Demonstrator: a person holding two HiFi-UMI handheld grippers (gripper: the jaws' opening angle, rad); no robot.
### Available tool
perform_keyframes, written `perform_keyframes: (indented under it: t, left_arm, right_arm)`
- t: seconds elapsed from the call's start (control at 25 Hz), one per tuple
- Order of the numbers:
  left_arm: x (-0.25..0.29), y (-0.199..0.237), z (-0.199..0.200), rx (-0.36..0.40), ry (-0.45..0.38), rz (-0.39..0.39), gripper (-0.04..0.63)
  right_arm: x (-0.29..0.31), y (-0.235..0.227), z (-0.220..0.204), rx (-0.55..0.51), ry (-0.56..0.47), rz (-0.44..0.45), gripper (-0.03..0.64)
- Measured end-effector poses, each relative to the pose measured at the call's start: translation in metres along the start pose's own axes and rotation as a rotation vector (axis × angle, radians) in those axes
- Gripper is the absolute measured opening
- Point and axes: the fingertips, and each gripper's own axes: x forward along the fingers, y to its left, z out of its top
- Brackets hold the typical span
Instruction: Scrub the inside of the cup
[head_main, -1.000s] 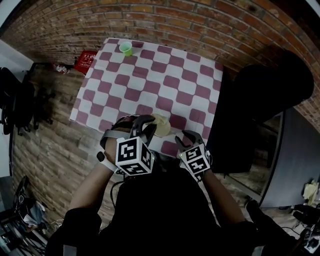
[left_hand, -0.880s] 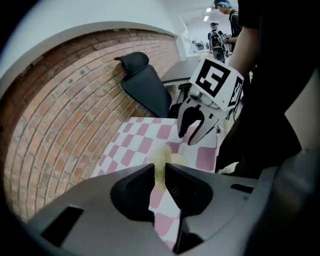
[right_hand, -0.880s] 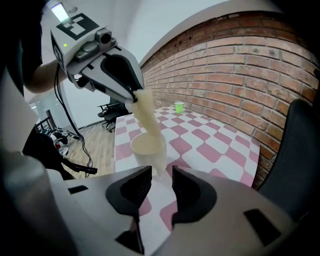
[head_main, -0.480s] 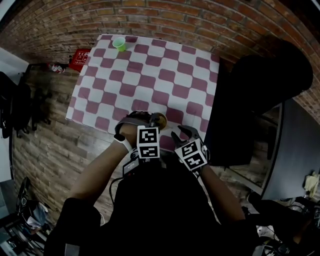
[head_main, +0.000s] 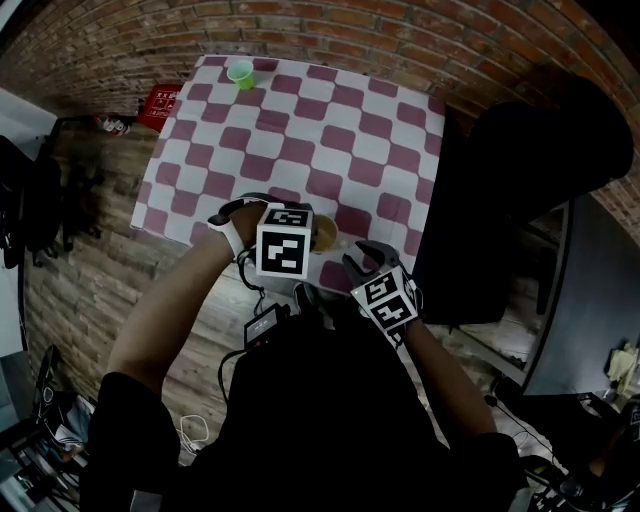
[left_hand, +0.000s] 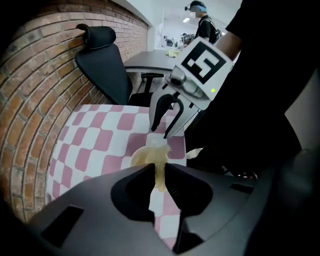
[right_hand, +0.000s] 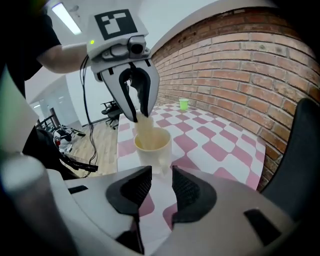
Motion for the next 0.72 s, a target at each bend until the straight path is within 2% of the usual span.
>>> perform_keyframes:
  t: [0.16, 0.24, 0.32, 0.44, 0.56, 0.72]
  left_arm:
    - [-0.046, -0.006, 0.005, -0.002, -0.095, -0.082, 0.071]
    - [-0.065, -0.001, 0.008, 0.01, -0.126, -0.067, 0.071]
    - [-0.074, 0.012, 0.011, 0.005, -0.137, -0.003, 0.071]
    - [-0.066, 0.028, 0.012, -0.019, -0.129, 0.071, 0.071]
    - [-0.039, 0.023, 0.012, -0.015, -0.107, 0.054, 0.071]
    - [0.008, 0.025, 0.001, 0.051, 0.036, 0.126, 0.072]
  right_arm:
    - [-0.002, -0.003, 0.002, 0.007, -0.008, -0.001, 0.14]
    - [0.0, -0.007, 0.003, 0.01, -0.012, -0.002, 0.14]
    - [0.003, -0.009, 0.005, 0.006, -0.013, 0.006, 0.14]
    - [0.009, -0.006, 0.006, -0.006, 0.003, 0.042, 0.14]
    - [0.017, -0.004, 0.005, -0.037, 0.028, 0.061, 0.14]
    - [0.028, -0.002, 0.002, -0.094, 0.056, 0.067, 0.14]
